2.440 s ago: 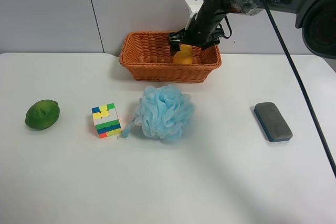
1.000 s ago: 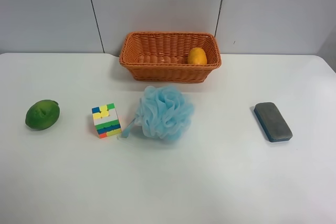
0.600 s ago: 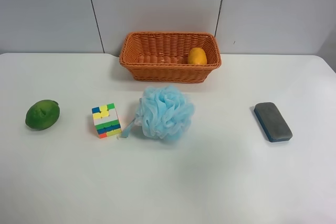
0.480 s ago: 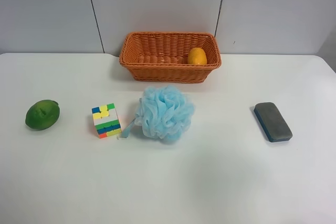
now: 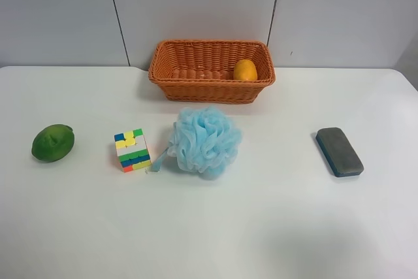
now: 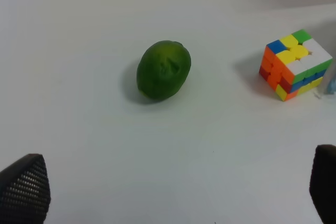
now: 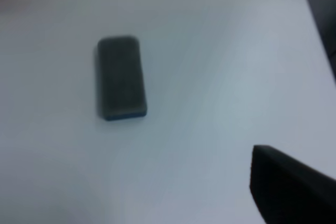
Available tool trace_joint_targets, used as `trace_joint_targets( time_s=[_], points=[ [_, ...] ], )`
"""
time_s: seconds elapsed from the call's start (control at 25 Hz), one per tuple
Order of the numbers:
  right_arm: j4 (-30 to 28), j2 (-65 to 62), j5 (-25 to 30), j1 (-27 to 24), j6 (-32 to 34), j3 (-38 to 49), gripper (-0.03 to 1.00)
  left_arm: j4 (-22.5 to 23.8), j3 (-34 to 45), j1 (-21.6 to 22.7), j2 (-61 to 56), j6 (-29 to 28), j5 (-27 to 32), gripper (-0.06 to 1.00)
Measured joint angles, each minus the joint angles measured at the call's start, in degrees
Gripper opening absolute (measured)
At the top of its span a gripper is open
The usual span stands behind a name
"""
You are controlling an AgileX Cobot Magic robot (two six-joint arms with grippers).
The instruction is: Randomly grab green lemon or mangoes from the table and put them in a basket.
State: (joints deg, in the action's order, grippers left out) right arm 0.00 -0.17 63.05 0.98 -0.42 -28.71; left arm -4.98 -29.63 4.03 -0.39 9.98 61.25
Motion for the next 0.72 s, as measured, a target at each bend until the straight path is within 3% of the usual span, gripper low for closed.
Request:
trace_joint_targets(
  time_s=[0.72],
  points=[
    [-1.12, 0.04, -1.95, -0.49, 0.78, 1.16, 0.99, 0.00, 0.00, 0.00, 0.00, 0.00, 0.00, 0.99]
  ],
)
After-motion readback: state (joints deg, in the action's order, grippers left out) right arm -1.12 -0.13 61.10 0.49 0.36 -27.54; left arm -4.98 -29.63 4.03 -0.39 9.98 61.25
